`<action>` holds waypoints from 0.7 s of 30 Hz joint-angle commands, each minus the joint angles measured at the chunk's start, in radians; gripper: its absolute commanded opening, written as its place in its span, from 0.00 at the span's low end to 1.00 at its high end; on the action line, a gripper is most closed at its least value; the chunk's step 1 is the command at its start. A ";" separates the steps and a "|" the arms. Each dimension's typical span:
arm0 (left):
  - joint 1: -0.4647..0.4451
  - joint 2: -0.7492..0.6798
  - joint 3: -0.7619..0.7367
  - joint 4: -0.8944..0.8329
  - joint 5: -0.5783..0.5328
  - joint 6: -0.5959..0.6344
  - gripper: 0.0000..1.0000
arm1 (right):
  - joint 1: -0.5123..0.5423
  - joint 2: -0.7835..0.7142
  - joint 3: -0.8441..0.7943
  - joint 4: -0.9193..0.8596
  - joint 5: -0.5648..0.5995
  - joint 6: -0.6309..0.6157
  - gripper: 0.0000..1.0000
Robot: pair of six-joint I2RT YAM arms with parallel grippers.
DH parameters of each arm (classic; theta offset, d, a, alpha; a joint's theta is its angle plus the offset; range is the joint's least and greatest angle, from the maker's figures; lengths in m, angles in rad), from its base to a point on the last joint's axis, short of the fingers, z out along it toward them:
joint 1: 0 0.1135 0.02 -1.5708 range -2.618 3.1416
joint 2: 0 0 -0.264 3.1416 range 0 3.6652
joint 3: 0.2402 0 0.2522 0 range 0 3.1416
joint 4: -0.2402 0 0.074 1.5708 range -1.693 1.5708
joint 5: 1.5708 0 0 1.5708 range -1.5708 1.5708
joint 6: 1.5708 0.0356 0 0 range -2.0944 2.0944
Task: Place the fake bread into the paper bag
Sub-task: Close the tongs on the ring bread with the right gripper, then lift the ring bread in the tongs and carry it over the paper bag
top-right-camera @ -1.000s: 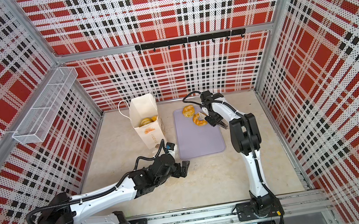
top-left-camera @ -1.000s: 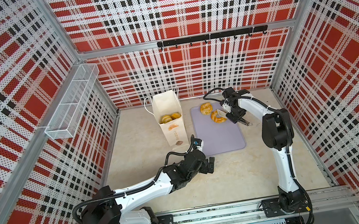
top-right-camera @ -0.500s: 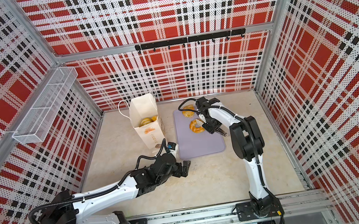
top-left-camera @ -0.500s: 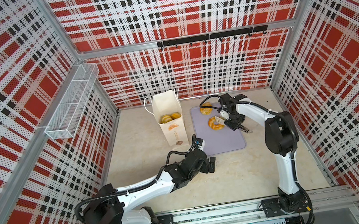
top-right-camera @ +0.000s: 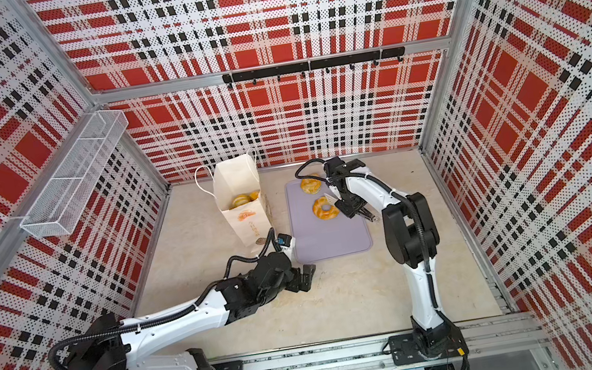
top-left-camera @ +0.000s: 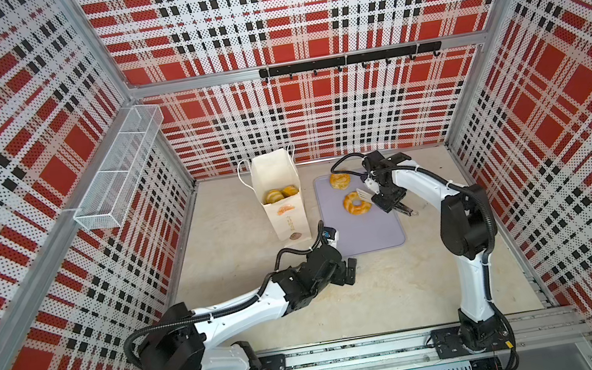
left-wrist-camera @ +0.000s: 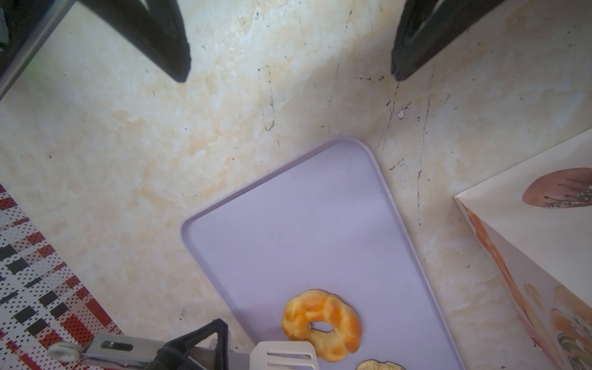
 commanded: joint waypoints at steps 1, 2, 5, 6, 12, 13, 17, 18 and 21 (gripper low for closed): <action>-0.006 0.009 0.019 0.018 -0.007 0.005 0.99 | 0.003 0.010 0.036 0.016 -0.002 -0.007 0.47; -0.006 0.010 0.021 0.018 -0.006 0.006 0.99 | 0.004 0.012 0.036 0.016 -0.003 -0.009 0.47; -0.006 0.013 0.023 0.018 -0.004 0.006 0.99 | 0.005 0.021 0.038 0.013 -0.002 -0.014 0.47; -0.006 0.014 0.023 0.018 -0.003 0.005 0.99 | 0.006 0.025 0.038 0.013 0.001 -0.014 0.47; -0.006 0.019 0.024 0.019 -0.001 0.004 1.00 | 0.011 0.051 0.055 0.005 0.006 -0.020 0.47; -0.006 0.021 0.026 0.020 0.001 0.003 1.00 | 0.011 0.056 0.058 0.005 0.008 -0.019 0.47; -0.006 0.025 0.027 0.022 0.001 0.002 0.99 | 0.014 0.076 0.078 0.003 0.004 -0.020 0.46; -0.006 0.027 0.028 0.021 0.002 0.002 0.99 | 0.016 0.085 0.086 -0.003 0.010 -0.021 0.45; -0.006 0.030 0.028 0.021 0.002 0.003 0.99 | 0.020 0.105 0.105 -0.015 0.020 -0.024 0.44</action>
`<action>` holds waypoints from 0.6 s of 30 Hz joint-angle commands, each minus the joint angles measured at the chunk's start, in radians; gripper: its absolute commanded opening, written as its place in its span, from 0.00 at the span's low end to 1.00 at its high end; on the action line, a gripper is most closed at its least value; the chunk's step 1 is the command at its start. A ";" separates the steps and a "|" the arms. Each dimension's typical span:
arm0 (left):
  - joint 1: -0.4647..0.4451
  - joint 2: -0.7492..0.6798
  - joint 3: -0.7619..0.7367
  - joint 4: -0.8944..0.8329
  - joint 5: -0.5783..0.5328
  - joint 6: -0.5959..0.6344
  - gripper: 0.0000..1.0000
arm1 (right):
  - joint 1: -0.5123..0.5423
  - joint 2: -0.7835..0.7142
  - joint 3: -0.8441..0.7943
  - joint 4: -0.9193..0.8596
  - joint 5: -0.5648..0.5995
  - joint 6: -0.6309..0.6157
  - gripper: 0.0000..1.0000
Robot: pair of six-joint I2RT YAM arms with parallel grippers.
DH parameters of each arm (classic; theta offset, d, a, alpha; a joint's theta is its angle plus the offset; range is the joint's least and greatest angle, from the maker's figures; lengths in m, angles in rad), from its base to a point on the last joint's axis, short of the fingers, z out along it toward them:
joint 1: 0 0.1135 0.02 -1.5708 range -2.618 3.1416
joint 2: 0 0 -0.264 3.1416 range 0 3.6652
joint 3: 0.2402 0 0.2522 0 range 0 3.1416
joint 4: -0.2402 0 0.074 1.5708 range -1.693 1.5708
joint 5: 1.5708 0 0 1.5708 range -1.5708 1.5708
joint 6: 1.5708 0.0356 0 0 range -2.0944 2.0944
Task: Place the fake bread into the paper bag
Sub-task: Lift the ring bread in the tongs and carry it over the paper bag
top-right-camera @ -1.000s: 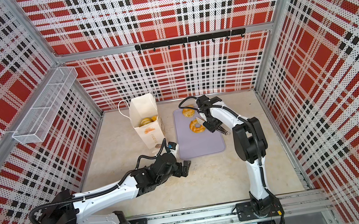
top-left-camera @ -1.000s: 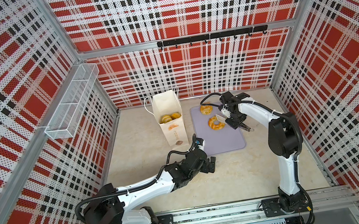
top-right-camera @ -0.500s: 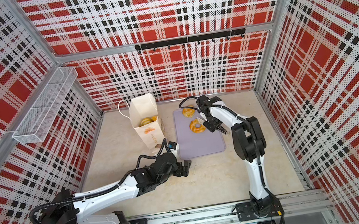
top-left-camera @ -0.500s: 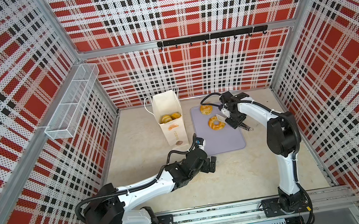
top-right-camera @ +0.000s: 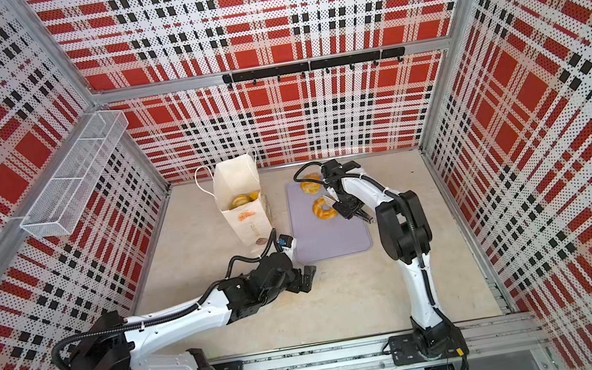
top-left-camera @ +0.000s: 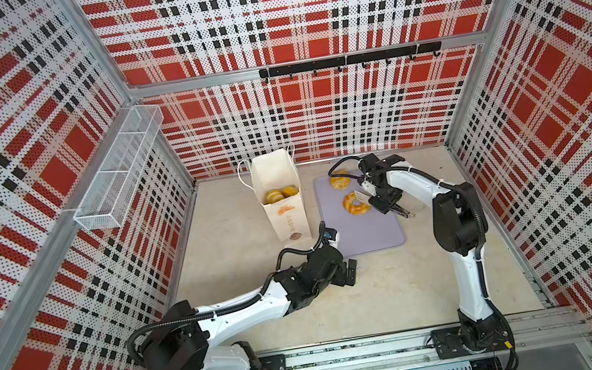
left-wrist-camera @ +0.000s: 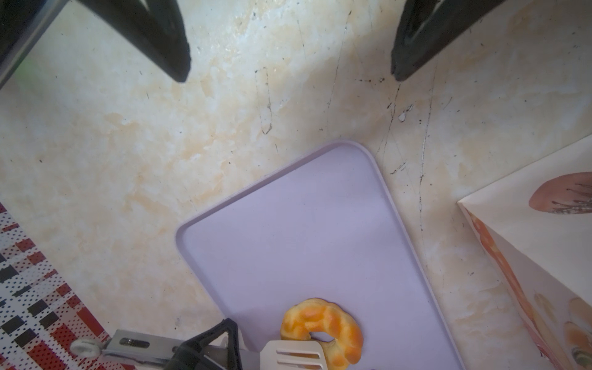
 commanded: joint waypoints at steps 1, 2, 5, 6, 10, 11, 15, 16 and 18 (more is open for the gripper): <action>-0.006 0.010 0.027 0.021 -0.002 0.002 0.99 | 0.010 0.027 0.048 -0.011 0.018 -0.016 0.44; -0.006 0.010 0.028 0.021 -0.001 0.003 0.99 | 0.011 0.031 0.051 -0.012 0.018 -0.017 0.43; -0.006 0.010 0.027 0.021 -0.002 0.002 0.99 | 0.013 0.039 0.059 -0.017 0.022 -0.021 0.41; -0.006 0.010 0.027 0.020 -0.002 0.002 0.99 | 0.014 0.043 0.063 -0.021 0.029 -0.023 0.40; -0.007 0.005 0.026 0.021 -0.005 0.003 0.99 | 0.017 0.048 0.069 -0.042 0.051 -0.033 0.33; -0.006 0.004 0.025 0.021 -0.006 0.003 0.99 | 0.016 0.049 0.068 -0.044 0.057 -0.033 0.31; -0.006 -0.005 0.019 0.019 -0.008 0.001 0.99 | 0.017 0.026 0.047 -0.030 0.049 -0.035 0.22; -0.006 -0.007 0.020 0.019 -0.009 0.001 0.99 | 0.017 0.021 0.044 -0.024 0.049 -0.033 0.22; -0.006 -0.013 0.017 0.019 -0.009 -0.001 1.00 | 0.017 0.012 0.037 -0.022 0.050 -0.029 0.21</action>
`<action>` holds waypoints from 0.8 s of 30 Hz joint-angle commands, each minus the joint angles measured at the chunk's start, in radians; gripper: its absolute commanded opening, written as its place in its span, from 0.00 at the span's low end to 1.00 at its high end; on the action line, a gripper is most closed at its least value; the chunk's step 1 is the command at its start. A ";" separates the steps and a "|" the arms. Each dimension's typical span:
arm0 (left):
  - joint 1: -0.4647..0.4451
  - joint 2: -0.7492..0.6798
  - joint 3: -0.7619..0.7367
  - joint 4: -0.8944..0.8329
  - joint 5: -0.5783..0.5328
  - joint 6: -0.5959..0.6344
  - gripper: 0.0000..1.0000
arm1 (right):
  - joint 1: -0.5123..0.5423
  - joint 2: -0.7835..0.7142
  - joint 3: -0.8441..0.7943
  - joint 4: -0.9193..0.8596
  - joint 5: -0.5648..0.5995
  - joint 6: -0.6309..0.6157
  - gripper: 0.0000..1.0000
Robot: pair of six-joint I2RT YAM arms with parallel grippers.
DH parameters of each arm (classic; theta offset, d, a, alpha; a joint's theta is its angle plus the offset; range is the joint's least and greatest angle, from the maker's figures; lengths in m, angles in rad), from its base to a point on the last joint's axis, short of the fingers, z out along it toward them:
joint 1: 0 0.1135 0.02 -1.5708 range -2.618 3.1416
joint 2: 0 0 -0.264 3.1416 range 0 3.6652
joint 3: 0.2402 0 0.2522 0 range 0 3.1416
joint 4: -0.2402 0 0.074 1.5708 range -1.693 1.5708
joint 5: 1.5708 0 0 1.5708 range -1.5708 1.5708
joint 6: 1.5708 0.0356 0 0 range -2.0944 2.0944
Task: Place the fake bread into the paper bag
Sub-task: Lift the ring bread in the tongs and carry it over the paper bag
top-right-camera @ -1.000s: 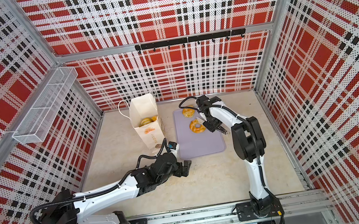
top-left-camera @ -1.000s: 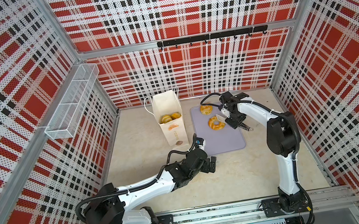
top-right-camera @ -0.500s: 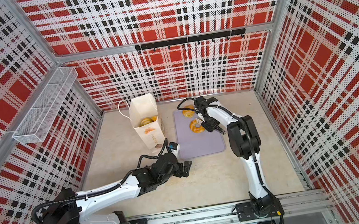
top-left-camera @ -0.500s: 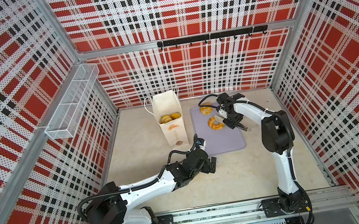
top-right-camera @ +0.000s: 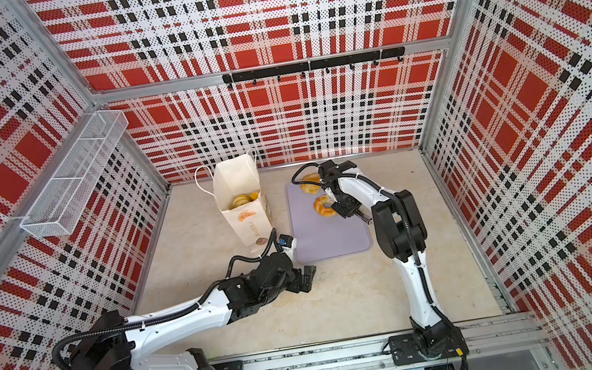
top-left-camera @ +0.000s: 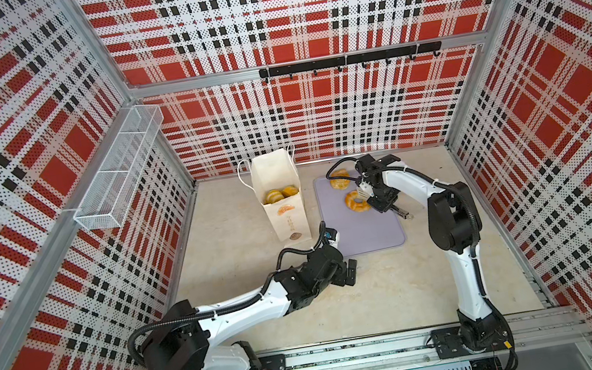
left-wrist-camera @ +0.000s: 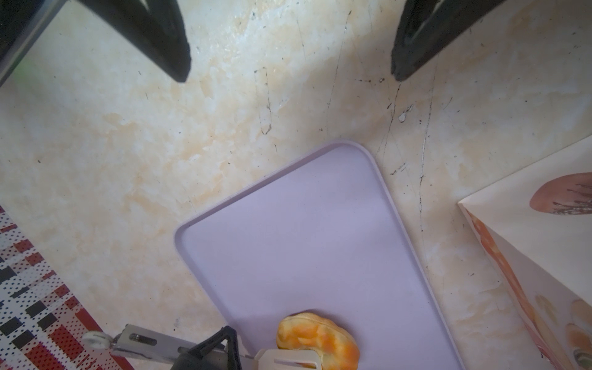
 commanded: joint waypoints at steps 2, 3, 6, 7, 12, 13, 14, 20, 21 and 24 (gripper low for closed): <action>-0.006 -0.020 0.015 0.019 -0.009 -0.002 0.99 | 0.010 -0.035 -0.010 0.010 0.024 -0.005 0.21; -0.006 -0.025 0.013 0.018 -0.009 -0.003 0.99 | 0.012 -0.046 -0.024 0.017 0.024 -0.004 0.21; -0.006 -0.035 0.010 0.018 -0.012 -0.004 0.99 | 0.014 -0.092 -0.072 0.055 -0.010 0.003 0.21; -0.006 -0.038 0.009 0.018 -0.013 -0.005 1.00 | 0.014 -0.107 -0.089 0.070 -0.016 0.005 0.21; -0.008 -0.051 0.009 0.016 -0.017 -0.006 0.99 | 0.023 -0.150 -0.138 0.082 0.021 0.013 0.21; -0.008 -0.054 0.012 0.015 -0.018 -0.006 0.99 | 0.022 -0.160 -0.149 0.087 0.019 0.015 0.21; -0.008 -0.056 0.013 0.012 -0.020 -0.005 1.00 | 0.024 -0.172 -0.161 0.096 0.013 0.017 0.21; -0.011 -0.083 0.016 -0.001 -0.029 -0.006 1.00 | 0.031 -0.233 -0.215 0.125 0.018 0.033 0.21; -0.012 -0.091 0.016 -0.003 -0.031 -0.006 1.00 | 0.036 -0.242 -0.229 0.130 0.022 0.038 0.21; -0.015 -0.107 0.018 -0.011 -0.036 -0.004 1.00 | 0.050 -0.276 -0.279 0.148 0.034 0.049 0.22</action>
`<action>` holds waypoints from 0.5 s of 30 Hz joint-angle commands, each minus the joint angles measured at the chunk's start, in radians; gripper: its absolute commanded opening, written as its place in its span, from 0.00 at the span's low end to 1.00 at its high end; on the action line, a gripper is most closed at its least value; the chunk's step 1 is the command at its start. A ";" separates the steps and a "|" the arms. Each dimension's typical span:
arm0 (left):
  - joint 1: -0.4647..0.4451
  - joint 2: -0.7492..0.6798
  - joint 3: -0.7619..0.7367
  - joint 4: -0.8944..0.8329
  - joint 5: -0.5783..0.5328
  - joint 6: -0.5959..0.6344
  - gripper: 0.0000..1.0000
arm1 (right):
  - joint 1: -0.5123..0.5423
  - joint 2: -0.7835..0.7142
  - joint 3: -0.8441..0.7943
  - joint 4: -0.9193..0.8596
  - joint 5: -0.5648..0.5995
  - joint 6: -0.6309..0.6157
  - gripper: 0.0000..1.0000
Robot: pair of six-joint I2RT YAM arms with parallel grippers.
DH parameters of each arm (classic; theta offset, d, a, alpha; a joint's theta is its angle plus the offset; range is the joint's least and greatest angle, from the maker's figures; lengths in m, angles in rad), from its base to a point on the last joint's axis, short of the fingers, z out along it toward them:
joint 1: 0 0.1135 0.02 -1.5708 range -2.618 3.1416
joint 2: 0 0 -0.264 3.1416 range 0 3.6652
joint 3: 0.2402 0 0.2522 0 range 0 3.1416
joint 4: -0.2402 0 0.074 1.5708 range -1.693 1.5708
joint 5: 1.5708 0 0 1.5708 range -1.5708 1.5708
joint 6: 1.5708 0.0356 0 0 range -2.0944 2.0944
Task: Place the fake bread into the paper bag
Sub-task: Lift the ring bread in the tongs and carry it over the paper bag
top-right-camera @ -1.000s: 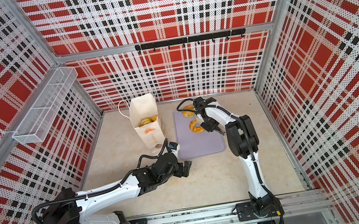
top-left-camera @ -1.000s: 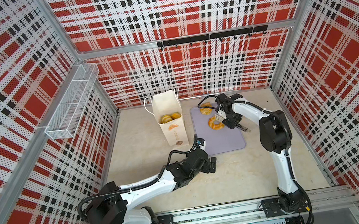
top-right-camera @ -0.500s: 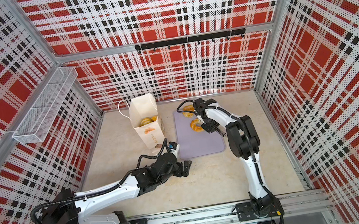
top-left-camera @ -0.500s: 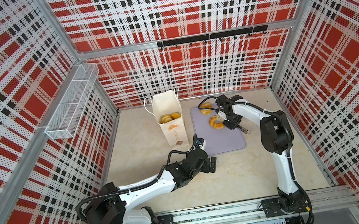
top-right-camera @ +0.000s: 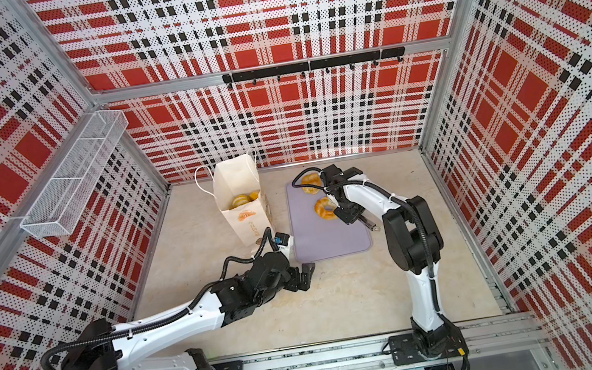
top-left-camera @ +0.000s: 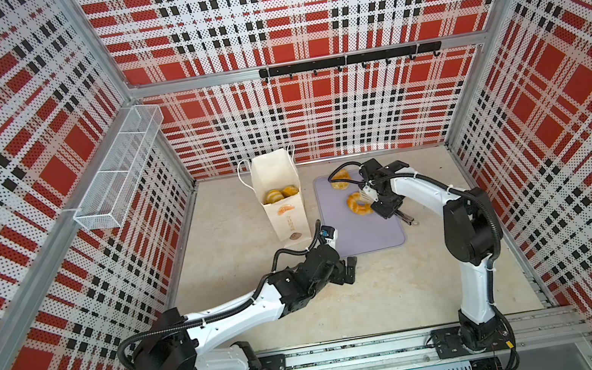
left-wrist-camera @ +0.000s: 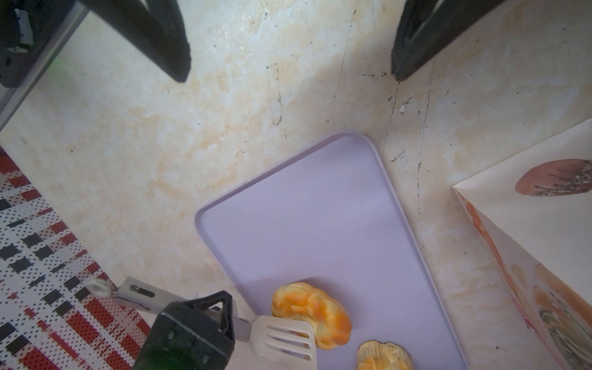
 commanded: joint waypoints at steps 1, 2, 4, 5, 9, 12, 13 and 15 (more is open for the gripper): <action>-0.010 -0.036 0.019 -0.013 -0.031 -0.003 1.00 | 0.018 -0.071 -0.039 0.046 0.016 0.023 0.22; -0.011 -0.040 0.021 -0.019 -0.035 -0.003 1.00 | 0.018 -0.084 -0.051 0.053 0.014 0.029 0.22; -0.011 -0.050 0.023 -0.034 -0.049 0.001 0.99 | 0.020 -0.114 -0.074 0.066 -0.004 0.041 0.22; -0.011 -0.053 0.026 -0.040 -0.054 0.003 1.00 | 0.020 -0.126 -0.083 0.070 -0.011 0.046 0.22; -0.013 -0.079 0.027 -0.053 -0.067 0.008 0.99 | 0.033 -0.168 -0.104 0.075 -0.026 0.059 0.22; -0.013 -0.099 0.028 -0.063 -0.077 0.014 1.00 | 0.046 -0.186 -0.109 0.070 -0.020 0.066 0.22; -0.013 -0.107 0.029 -0.071 -0.080 0.015 1.00 | 0.051 -0.192 -0.111 0.068 -0.017 0.069 0.22; -0.013 -0.120 0.030 -0.085 -0.087 0.017 0.99 | 0.058 -0.204 -0.113 0.069 -0.017 0.076 0.22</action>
